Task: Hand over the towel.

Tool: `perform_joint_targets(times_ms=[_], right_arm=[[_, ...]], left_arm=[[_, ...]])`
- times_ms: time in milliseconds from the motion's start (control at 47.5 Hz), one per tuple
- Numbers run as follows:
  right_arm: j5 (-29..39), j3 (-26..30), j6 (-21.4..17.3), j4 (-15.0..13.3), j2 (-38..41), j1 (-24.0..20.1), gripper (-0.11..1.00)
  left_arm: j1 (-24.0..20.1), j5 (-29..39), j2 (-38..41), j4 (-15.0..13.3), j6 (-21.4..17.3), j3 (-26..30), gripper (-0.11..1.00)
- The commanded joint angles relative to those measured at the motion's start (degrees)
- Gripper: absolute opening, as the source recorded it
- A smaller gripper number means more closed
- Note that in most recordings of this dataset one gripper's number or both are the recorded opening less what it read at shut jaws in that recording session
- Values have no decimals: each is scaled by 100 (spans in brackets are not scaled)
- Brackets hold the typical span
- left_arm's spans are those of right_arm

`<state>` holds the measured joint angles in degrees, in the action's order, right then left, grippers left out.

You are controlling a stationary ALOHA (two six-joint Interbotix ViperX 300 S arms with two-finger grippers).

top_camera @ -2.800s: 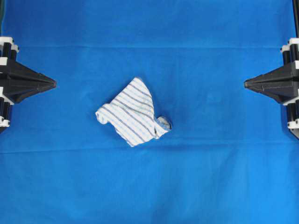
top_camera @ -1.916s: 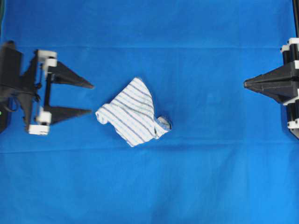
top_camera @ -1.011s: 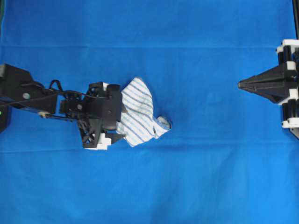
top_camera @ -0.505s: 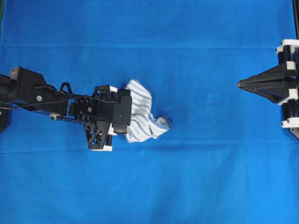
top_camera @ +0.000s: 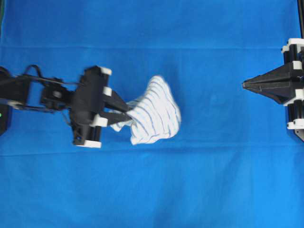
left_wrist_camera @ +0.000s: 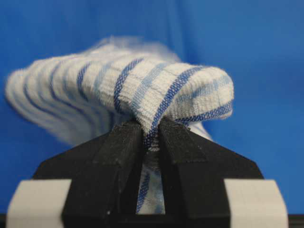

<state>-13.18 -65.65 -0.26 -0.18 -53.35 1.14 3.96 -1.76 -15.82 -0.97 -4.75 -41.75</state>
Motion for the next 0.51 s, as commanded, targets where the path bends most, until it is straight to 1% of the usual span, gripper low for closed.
perform_joint_targets(times_ms=[0, 168, 274, 484], right_arm=[[-44, 149, 18, 0, 18, 9, 0], [-70, 141, 18, 0, 9, 9, 0], [-105, 141, 18, 0, 26, 9, 0], [-149, 149, 18, 0, 44, 9, 0]], left_arm=[[0, -246, -475, 9, -26, 167, 6], [0, -1011, -905, 9, -334, 9, 6], [0, -1459, -958, 0, -396, -114, 6], [0, -1477, -853, 0, -396, -79, 6]])
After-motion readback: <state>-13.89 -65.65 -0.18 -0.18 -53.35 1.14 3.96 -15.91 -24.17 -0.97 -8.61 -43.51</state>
